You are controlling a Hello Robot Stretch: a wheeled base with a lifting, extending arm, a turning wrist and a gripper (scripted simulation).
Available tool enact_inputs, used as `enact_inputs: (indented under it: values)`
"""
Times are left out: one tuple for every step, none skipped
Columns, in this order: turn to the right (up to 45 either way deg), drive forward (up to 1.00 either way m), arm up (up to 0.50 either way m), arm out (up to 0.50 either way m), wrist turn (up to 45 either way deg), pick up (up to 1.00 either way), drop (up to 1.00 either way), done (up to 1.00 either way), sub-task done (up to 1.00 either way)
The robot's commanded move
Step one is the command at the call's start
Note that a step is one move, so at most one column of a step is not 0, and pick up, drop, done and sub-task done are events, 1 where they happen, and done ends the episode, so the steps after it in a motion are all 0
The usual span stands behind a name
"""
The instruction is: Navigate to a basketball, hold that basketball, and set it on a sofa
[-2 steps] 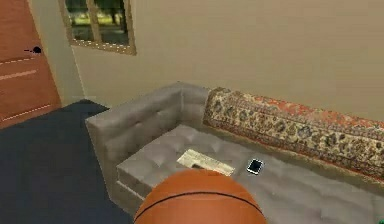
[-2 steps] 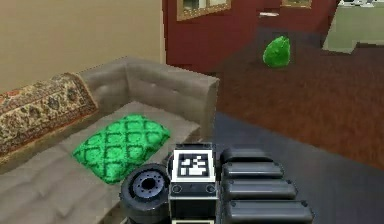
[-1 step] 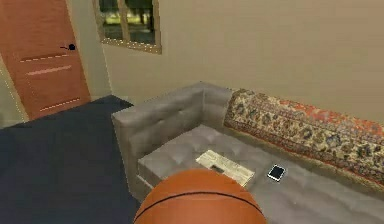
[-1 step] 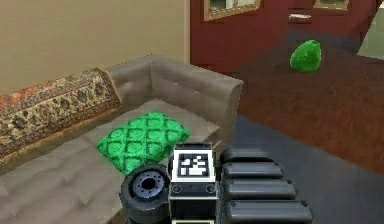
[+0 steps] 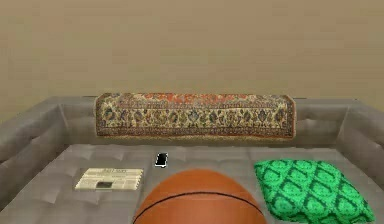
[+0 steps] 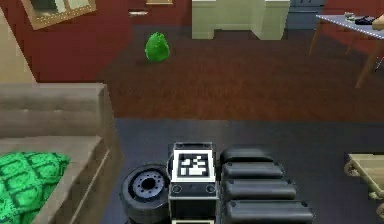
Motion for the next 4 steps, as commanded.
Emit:
enact_inputs:
  values:
    - [0.0, 0.3, 0.0, 0.0, 0.0, 0.0, 0.0, 0.0, 0.0]
    - [-45.0, 0.0, 0.0, 0.0, 0.0, 0.0, 0.0, 0.0, 0.0]
    - [-24.0, 0.0, 0.0, 0.0, 0.0, 0.0, 0.0, 0.0, 0.0]
    - [0.0, 0.0, 0.0, 0.28, 0.0, 0.0, 0.0, 0.0, 0.0]
